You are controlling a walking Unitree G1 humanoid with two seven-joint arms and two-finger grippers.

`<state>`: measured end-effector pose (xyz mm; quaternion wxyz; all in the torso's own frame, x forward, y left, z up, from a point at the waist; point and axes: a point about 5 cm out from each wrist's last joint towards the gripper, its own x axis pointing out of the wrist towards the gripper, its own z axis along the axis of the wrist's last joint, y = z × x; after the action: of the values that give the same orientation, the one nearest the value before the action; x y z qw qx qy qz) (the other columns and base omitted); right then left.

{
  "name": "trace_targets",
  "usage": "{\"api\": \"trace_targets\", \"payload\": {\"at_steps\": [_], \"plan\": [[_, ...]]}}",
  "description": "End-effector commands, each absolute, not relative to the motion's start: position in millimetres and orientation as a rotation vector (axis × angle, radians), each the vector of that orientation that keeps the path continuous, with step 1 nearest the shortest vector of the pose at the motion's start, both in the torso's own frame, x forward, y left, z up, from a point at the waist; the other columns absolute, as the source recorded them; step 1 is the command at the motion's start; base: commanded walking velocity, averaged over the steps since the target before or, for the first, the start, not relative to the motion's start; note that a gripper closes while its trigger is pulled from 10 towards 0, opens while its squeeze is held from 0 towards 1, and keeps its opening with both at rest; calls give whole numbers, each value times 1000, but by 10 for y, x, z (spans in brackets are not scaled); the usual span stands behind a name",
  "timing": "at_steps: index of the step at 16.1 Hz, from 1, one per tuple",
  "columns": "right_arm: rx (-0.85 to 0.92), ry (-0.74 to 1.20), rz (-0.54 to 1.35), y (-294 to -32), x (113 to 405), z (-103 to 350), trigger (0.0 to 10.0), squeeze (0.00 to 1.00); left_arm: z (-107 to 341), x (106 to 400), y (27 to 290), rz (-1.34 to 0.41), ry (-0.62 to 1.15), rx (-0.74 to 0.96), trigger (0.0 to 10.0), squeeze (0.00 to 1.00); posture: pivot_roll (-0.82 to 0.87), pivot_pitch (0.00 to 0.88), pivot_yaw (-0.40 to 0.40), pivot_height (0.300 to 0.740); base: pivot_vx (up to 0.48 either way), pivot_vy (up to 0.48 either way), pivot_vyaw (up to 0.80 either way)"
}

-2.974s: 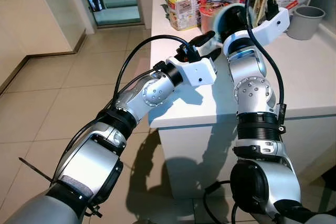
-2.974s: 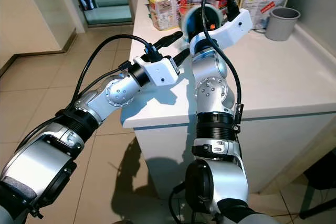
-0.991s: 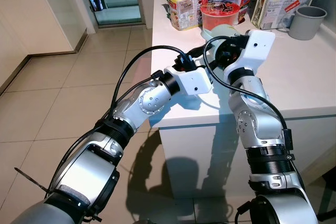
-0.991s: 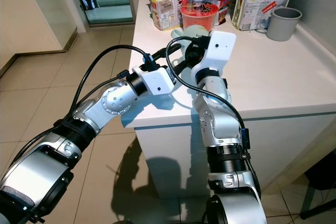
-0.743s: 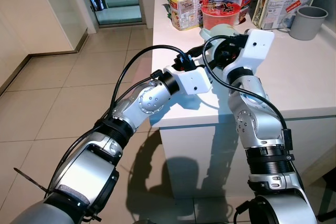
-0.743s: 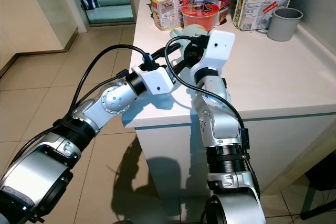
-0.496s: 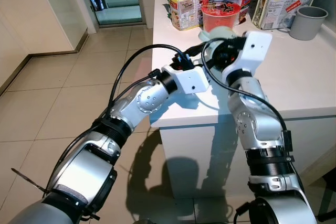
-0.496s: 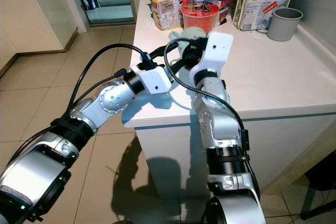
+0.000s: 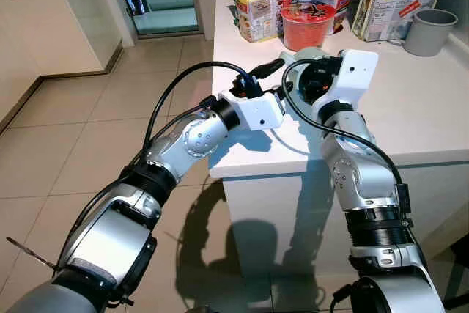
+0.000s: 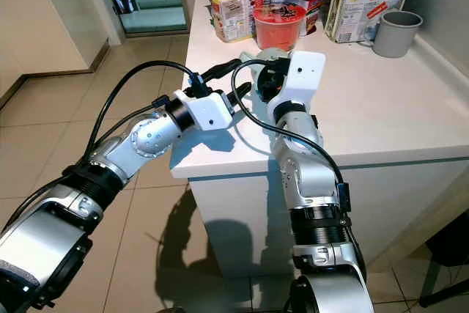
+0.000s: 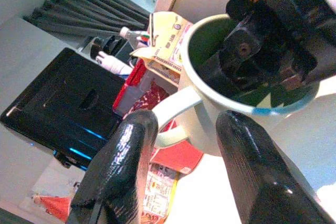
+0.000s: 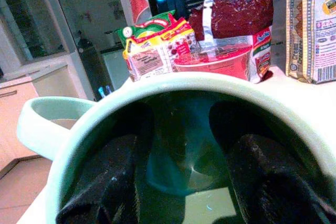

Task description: Setting the table

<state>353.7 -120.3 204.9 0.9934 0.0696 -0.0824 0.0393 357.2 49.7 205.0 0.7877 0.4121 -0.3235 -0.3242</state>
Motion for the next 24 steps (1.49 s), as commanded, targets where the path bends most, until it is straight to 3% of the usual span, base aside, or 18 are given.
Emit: {"api": "trace_targets", "payload": {"at_steps": [1,16,24], "plan": [[137,-154,100,-1168,3537,2046,10000,0,2050,3577,552,-705,-691,914,10000,0,40,0,107,740,0,0,0],[128,-130,141,-1146,3524,2007,10000,0,2038,3632,734,-690,-657,978,10000,0,38,0,107,740,0,0,0],[140,-128,283,-916,3403,2003,10000,0,2135,3672,633,-688,-682,985,10000,0,28,0,112,740,0,0,0]]}}
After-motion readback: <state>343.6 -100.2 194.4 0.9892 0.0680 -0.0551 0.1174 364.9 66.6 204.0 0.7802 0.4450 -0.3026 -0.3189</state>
